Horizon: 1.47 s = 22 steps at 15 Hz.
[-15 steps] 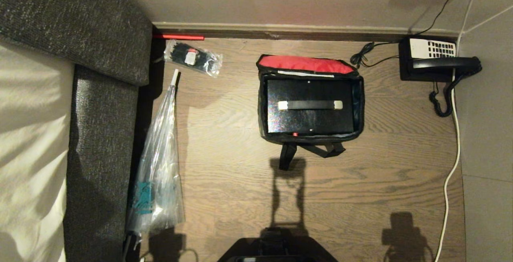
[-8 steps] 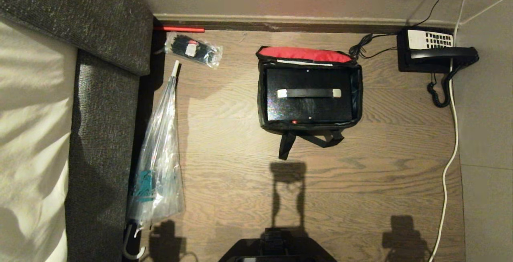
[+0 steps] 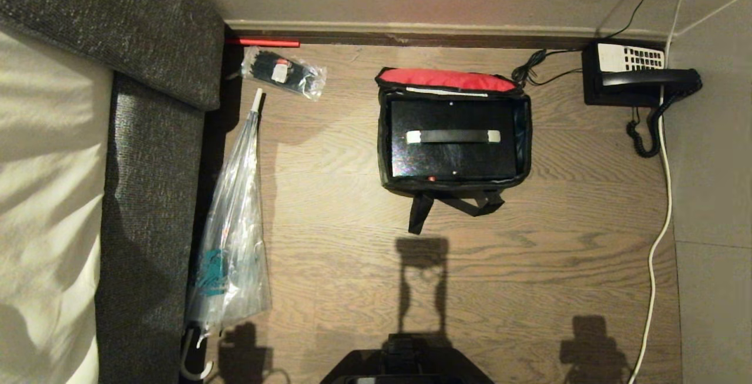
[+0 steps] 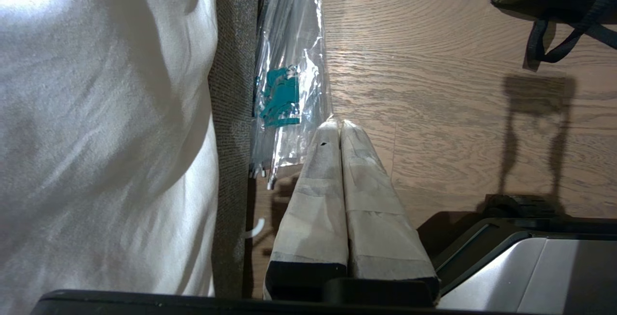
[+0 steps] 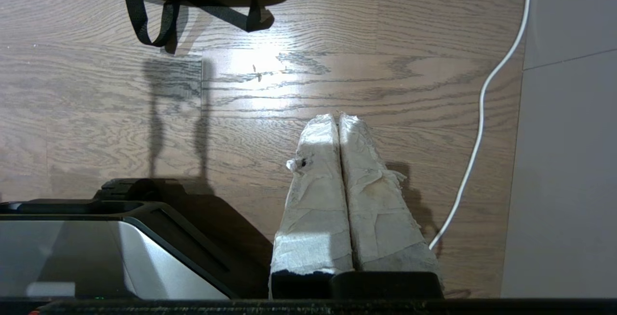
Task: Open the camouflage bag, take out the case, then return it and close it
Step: Grip the handle
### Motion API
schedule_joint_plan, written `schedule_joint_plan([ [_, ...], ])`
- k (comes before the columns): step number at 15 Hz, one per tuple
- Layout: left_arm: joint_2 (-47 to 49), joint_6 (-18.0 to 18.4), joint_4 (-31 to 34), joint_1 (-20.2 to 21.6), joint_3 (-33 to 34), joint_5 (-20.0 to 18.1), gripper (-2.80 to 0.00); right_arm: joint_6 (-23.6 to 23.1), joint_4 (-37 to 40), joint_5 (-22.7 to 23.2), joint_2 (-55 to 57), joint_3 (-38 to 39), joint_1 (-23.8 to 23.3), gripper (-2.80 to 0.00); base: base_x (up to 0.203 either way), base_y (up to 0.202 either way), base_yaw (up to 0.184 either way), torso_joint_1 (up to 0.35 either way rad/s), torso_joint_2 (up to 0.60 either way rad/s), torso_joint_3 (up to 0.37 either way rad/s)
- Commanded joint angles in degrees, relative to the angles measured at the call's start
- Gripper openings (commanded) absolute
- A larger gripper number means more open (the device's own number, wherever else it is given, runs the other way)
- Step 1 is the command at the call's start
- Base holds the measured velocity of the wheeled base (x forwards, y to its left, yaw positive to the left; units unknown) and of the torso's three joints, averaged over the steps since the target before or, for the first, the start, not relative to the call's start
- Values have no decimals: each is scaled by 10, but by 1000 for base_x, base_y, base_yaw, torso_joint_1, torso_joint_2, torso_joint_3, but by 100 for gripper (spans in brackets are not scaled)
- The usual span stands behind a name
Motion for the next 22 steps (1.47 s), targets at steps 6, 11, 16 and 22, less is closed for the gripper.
schedule_joint_plan([
  [6, 0, 0, 0, 0, 0, 0, -280, 0, 0, 0, 1, 0, 0, -280, 0, 0, 0, 0, 0, 0],
  [11, 0, 0, -1, 0, 0, 0, -280, 0, 0, 0, 1, 0, 0, -280, 0, 0, 0, 0, 0, 0],
  [16, 0, 0, 0, 0, 0, 0, -280, 0, 0, 0, 1, 0, 0, -280, 0, 0, 0, 0, 0, 0],
  [22, 0, 0, 0, 0, 0, 0, -280, 0, 0, 0, 1, 0, 0, -280, 0, 0, 0, 0, 0, 0],
])
